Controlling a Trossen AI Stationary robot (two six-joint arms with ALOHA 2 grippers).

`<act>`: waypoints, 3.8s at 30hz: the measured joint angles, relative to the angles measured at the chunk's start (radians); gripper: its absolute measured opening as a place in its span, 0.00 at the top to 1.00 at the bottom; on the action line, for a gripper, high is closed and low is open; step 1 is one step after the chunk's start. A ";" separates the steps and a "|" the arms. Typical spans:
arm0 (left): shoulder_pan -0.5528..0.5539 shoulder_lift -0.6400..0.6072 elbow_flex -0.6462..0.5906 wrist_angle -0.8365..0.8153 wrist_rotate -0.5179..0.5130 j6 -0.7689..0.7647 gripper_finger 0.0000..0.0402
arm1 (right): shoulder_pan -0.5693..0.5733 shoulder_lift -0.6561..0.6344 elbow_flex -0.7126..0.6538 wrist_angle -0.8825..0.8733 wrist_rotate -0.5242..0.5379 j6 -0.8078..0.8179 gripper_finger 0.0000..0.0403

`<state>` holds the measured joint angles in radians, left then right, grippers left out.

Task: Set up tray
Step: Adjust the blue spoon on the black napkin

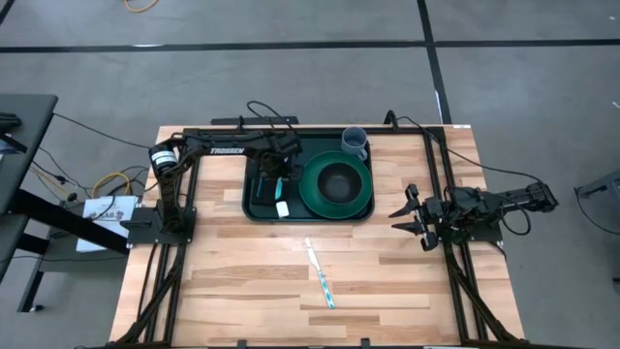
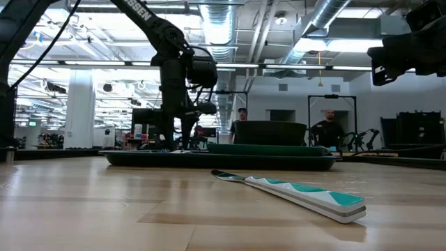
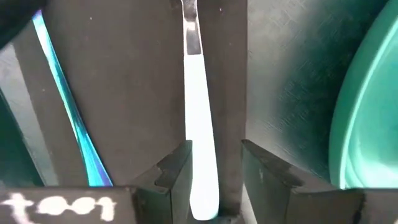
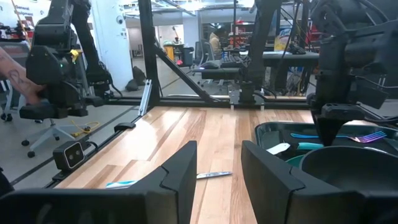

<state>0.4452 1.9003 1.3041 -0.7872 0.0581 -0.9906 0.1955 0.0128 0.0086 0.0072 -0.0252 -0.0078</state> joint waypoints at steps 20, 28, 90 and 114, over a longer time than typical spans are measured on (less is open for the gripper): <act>0.010 0.015 0.001 -0.015 0.011 0.095 0.70 | 0.000 0.000 0.000 0.000 0.000 0.000 0.71; 0.005 0.074 0.010 -0.056 0.052 0.100 0.70 | 0.000 0.000 0.000 0.000 0.000 0.000 0.71; 0.004 0.131 0.116 -0.140 0.016 0.159 0.70 | 0.000 0.001 0.000 0.000 0.000 0.000 0.71; 0.003 0.132 0.122 -0.147 0.014 0.153 0.70 | 0.000 0.001 0.000 0.000 0.000 0.000 0.71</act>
<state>0.4484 2.0327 1.4265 -0.9340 0.0722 -0.8375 0.1959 0.0139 0.0086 0.0074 -0.0253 -0.0078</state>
